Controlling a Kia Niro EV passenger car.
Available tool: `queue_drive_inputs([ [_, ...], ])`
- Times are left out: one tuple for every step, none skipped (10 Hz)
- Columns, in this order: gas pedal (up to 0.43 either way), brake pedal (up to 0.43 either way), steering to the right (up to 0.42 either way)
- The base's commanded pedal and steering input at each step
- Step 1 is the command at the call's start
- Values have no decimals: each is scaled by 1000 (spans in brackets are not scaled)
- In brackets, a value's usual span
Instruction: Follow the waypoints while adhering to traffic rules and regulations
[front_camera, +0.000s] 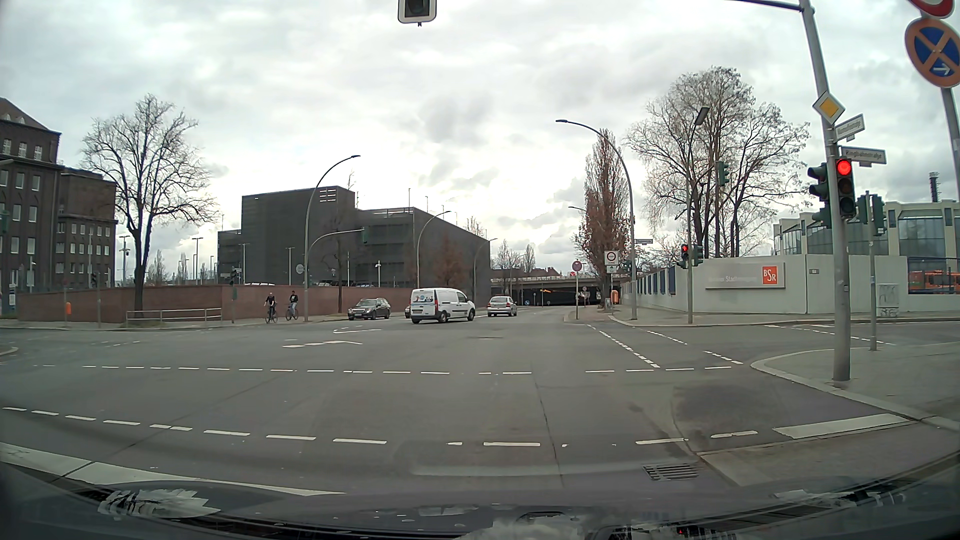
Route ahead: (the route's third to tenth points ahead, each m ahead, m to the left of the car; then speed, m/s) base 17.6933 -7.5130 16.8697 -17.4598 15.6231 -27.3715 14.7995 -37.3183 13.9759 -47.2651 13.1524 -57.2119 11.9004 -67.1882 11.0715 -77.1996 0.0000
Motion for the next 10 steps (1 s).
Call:
queue_drive_inputs([
  [0,402,-14],
  [0,402,-14],
  [0,402,-14],
  [0,402,-14],
  [0,402,-14],
  [0,402,-14],
  [0,402,-14],
  [0,402,-14],
  [0,402,-14],
  [0,402,-14],
])
